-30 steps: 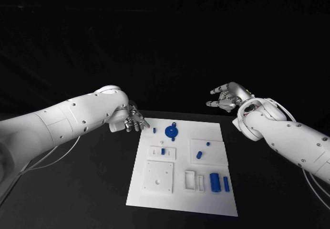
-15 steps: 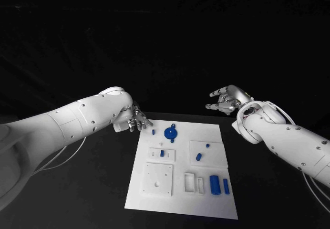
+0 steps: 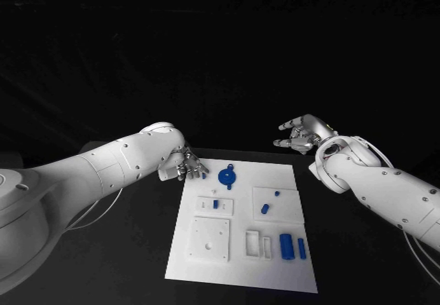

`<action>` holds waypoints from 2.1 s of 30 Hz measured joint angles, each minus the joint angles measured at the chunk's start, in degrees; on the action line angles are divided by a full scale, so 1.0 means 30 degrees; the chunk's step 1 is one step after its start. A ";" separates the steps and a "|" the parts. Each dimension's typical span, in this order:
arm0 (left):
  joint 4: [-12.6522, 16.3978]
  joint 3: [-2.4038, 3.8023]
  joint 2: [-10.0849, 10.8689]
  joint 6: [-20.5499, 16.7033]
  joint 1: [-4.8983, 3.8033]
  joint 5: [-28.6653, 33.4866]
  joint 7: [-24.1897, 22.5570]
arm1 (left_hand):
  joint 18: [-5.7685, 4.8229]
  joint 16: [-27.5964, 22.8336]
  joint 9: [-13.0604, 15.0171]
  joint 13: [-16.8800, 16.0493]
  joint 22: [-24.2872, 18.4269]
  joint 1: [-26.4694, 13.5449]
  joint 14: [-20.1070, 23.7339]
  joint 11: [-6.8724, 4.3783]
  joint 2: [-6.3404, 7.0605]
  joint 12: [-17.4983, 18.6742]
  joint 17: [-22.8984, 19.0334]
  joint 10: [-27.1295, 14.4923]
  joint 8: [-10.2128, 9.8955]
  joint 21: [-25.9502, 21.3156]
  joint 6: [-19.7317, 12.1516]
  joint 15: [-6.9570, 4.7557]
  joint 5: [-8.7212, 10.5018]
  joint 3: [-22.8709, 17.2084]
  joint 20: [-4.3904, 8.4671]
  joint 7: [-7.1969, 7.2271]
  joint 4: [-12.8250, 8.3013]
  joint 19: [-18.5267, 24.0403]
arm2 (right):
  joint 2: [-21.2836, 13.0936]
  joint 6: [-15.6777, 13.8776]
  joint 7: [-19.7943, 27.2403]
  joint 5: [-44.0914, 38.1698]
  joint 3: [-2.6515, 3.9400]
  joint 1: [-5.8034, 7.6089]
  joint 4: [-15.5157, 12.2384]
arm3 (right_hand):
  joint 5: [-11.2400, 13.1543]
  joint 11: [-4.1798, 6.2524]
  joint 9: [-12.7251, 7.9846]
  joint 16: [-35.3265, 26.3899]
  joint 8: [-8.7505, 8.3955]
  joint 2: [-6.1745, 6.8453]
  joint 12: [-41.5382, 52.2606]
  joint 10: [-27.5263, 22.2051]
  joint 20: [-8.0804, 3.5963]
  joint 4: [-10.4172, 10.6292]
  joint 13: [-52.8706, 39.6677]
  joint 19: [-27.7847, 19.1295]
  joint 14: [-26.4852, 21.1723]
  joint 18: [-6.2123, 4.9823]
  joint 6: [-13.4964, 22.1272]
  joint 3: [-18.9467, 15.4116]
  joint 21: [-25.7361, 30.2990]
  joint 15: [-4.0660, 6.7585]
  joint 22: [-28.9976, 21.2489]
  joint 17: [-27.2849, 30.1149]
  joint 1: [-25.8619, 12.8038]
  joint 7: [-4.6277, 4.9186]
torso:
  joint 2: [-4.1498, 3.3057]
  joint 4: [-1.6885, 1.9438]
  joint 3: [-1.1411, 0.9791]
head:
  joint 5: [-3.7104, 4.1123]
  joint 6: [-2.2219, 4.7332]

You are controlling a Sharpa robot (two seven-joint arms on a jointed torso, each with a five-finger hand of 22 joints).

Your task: Assemble the parts on the task board

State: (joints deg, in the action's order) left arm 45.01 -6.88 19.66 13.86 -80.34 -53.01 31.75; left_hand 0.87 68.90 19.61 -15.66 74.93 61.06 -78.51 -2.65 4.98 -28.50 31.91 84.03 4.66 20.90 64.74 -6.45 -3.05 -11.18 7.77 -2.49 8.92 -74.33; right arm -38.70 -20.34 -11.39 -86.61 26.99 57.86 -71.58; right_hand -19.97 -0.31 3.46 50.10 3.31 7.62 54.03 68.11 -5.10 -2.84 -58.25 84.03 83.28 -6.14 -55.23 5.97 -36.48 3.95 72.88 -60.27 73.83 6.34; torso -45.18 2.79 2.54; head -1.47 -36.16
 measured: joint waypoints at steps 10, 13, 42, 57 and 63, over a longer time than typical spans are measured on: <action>-0.0393 -0.0020 -0.0175 0.0182 -0.0003 0.0088 -0.0202 | 0.0000 0.0001 -0.0152 -0.0017 -0.0003 -0.0088 0.0002 -0.0001 -0.0088 0.0000 0.0015 0.0000 0.0053 0.0000 0.0018 0.0003 0.0000 0.0210 0.0000 -0.0052 -0.0108 0.0000 | 0.0060 0.0002 0.0000 0.0000 0.0000 -0.0001 0.0033 | 0.0000 -0.0006 0.0000 0.0000 0.0000 0.0000 0.0000 0.0009 0.0000 0.0000 -0.0001 0.0000 0.0000 0.0001 -0.0037 0.0000 0.0000 0.0000 0.0000 0.0000 0.0000 0.0042 | -0.0029 -0.0015 0.0005 | 0.0022 0.0018; -0.0432 -0.0020 -0.0233 0.0216 -0.0002 0.0150 -0.0255 | 0.0000 0.0001 -0.0173 -0.0016 -0.0003 -0.0092 0.0002 -0.0001 -0.0361 0.0000 0.0015 0.0000 0.0051 0.0000 0.0014 0.0003 0.0000 0.0391 0.0000 -0.0057 -0.0289 0.0000 | 0.0081 0.0003 0.0000 0.0000 0.0000 -0.0001 0.0050 | 0.0000 -0.0029 0.0000 0.0000 0.0000 0.0000 0.0000 0.0032 0.0000 0.0000 -0.0001 0.0001 0.0000 0.0002 -0.0037 0.0000 0.0000 0.0000 0.0000 -0.0001 0.0000 0.0043 | -0.0031 -0.0024 0.0004 | 0.0035 0.0013; -0.0315 -0.0021 -0.0122 0.0340 0.0019 0.0838 -0.0483 | 0.0001 0.0183 0.1522 0.0026 -0.0008 0.1920 0.0127 -0.0021 -0.3257 0.0000 -0.0014 0.0019 0.1706 0.0046 0.0327 -0.0110 -0.0715 0.0256 0.0001 0.0447 -0.4386 0.0001 | 0.0151 0.0056 -0.0004 -0.0003 0.0000 0.0000 0.0166 | 0.0000 -0.0036 0.0000 0.0000 0.0000 0.0000 0.0000 0.0042 0.0000 0.0000 -0.0005 0.0000 0.0000 0.0003 -0.0031 0.0000 0.0000 0.0000 0.0001 0.0000 0.0000 0.0036 | -0.0031 0.0007 0.0022 | 0.0066 -0.0011; 0.2068 -0.0063 0.1447 -0.0016 0.0105 0.2156 -0.0369 | 0.0002 0.0627 0.1522 0.0047 0.0006 0.1837 -0.0161 -0.0230 -0.3495 0.0000 0.0941 -0.0020 0.3699 0.0410 -0.0608 -0.0325 -0.1296 -0.1062 0.0072 0.0761 -0.4960 -0.0069 | 0.0080 0.0100 -0.0007 -0.0003 -0.0002 -0.0003 0.0230 | 0.0000 -0.0025 0.0000 0.0000 0.0000 -0.0079 0.0000 0.0032 0.0000 -0.0001 -0.0009 0.0001 0.0000 0.0003 -0.0018 -0.0001 0.0000 0.0000 0.0001 0.0000 -0.0079 0.0066 | 0.0095 0.0097 -0.0009 | 0.0125 -0.0075; 0.4765 -0.0083 0.3008 -0.1016 -0.0098 0.2915 -0.0187 | 0.0001 0.0703 0.1521 0.0046 0.0004 0.1799 -0.0349 -0.0230 -0.3457 0.0000 0.1228 -0.0020 0.3699 0.0457 -0.0434 -0.0339 -0.1632 -0.1106 0.0072 0.0587 -0.4923 -0.0069 | -0.0027 0.0114 -0.0008 0.0001 -0.0004 -0.0004 0.0260 | 0.0000 -0.0027 0.0000 0.0000 0.0000 -0.0079 0.0000 0.0033 0.0000 -0.0001 -0.0009 0.0001 0.0000 0.0003 -0.0018 -0.0001 0.0000 0.0000 0.0001 -0.0001 -0.0079 0.0066 | 0.0255 0.0253 -0.0026 | 0.0220 -0.0234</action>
State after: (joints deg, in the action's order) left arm 59.31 -7.13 28.68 10.81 -80.63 -44.26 31.19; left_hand 0.87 71.01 24.18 -15.52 74.94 66.46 -79.55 -3.34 -5.40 -28.50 35.59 83.97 15.76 22.27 63.43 -7.46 -7.94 -14.50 7.99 -0.73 -5.85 -74.54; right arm -38.78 -20.00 -11.42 -86.61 26.98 57.85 -70.81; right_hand -19.97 -0.39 3.46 50.10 3.31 7.38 54.03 68.21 -5.10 -2.84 -58.28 84.03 83.28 -6.13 -55.28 5.96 -36.48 3.95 72.88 -60.27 73.59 6.53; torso -44.41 3.55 2.46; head -0.81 -36.86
